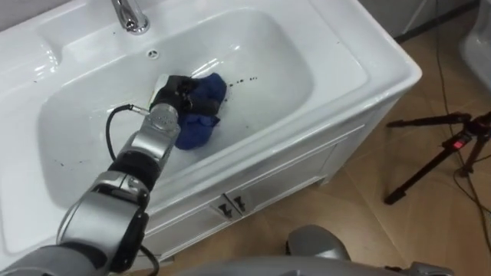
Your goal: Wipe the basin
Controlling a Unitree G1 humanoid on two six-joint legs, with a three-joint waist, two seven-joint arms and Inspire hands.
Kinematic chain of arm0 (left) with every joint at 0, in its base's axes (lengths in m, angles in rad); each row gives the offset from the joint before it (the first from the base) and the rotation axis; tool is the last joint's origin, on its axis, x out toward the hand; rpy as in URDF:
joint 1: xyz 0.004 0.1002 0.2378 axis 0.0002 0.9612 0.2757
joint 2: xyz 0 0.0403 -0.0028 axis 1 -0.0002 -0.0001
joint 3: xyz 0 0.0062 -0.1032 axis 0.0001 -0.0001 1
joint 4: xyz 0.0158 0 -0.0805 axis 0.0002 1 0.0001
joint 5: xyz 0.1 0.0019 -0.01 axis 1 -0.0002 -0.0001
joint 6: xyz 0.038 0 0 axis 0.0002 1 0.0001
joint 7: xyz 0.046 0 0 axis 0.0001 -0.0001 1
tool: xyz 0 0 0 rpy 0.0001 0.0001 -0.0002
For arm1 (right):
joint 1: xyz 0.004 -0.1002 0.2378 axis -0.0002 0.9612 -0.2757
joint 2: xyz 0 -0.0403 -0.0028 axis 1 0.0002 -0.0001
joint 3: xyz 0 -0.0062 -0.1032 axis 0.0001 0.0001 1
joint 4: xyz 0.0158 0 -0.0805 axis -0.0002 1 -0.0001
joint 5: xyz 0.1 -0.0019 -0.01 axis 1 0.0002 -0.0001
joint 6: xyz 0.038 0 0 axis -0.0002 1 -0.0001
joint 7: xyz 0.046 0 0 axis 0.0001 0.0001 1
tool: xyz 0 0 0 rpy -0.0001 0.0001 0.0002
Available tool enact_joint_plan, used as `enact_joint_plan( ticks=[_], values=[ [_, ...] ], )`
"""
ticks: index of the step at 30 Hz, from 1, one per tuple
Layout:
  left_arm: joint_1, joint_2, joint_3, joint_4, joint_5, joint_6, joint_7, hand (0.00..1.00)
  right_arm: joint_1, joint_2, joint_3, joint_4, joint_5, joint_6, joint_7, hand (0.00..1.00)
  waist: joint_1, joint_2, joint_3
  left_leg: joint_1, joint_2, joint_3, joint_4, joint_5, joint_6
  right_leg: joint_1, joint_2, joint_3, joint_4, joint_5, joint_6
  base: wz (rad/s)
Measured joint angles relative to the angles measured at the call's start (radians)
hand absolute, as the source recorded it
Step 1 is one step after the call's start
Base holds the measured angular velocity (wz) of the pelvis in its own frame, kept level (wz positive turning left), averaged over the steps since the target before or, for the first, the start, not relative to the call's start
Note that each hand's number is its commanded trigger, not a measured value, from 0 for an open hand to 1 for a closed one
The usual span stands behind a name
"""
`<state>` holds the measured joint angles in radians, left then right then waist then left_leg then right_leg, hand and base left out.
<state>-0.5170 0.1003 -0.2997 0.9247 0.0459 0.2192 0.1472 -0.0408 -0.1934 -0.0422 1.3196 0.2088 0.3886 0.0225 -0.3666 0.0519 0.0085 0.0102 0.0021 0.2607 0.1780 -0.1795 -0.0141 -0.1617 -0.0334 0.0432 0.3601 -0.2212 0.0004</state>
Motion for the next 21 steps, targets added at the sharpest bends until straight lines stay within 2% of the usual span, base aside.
enact_joint_plan(
  ticks=[2,6,8,9,12,17,21],
  values=[
    [-0.008,-0.012,0.0,0.0,0.0,-0.001,0.001,1.0,-0.013,0.0,0.001,0.001,0.002,-0.004,-0.007,0.0,-0.008,0.001,0.0005,0.0,0.0,0.016,0.001,0.0,0.001,-0.002,0.0,0.007,0.0,0.001,0.001,-0.11],
    [-0.028,-0.012,0.0,0.017,-0.018,-0.004,0.002,1.0,-0.015,-0.002,0.001,0.014,0.026,-0.02,-0.024,0.0,-0.014,0.01,0.0058,0.0,0.003,0.038,0.005,-0.005,0.009,-0.006,0.003,0.012,0.001,0.004,0.002,-0.07],
    [-0.037,-0.012,-0.001,0.019,-0.055,-0.001,0.002,1.0,-0.014,-0.006,0.015,0.015,0.033,-0.022,-0.025,0.0,-0.014,0.018,0.006,-0.005,0.005,0.039,0.003,-0.009,0.015,-0.014,0.004,0.012,0.002,0.007,0.002,-0.05],
    [-0.045,-0.012,-0.002,0.019,-0.096,-0.001,0.002,1.0,-0.015,-0.011,0.026,0.015,0.04,-0.027,-0.026,0.0,-0.014,0.024,0.0082,-0.006,0.012,0.045,-0.004,-0.017,0.029,-0.022,0.008,0.012,0.009,0.007,0.003,-0.07],
    [-0.057,-0.012,-0.026,0.019,-0.178,-0.005,0.003,1.0,-0.016,-0.025,0.066,0.015,0.063,-0.031,-0.028,0.0,-0.014,0.026,0.0074,-0.006,0.011,0.061,-0.01,-0.019,0.033,-0.033,0.006,0.018,0.02,0.006,0.004,-0.08],
    [-0.065,-0.013,-0.032,0.015,-0.231,-0.023,0.002,1.0,-0.018,-0.026,0.091,0.01,0.064,-0.042,-0.035,0.0,-0.014,0.022,0.0064,-0.022,0.009,0.062,-0.008,-0.019,0.034,-0.049,0.005,0.018,0.021,0.007,0.005,0.0],
    [-0.099,-0.015,-0.077,0.006,-0.231,-0.026,0.002,1.0,-0.024,-0.026,0.119,0.009,0.064,-0.064,-0.033,0.0,-0.014,0.018,0.0066,-0.058,0.001,0.044,0.013,-0.022,0.039,-0.069,0.0,0.011,0.021,0.01,0.01,0.12]
  ],
)
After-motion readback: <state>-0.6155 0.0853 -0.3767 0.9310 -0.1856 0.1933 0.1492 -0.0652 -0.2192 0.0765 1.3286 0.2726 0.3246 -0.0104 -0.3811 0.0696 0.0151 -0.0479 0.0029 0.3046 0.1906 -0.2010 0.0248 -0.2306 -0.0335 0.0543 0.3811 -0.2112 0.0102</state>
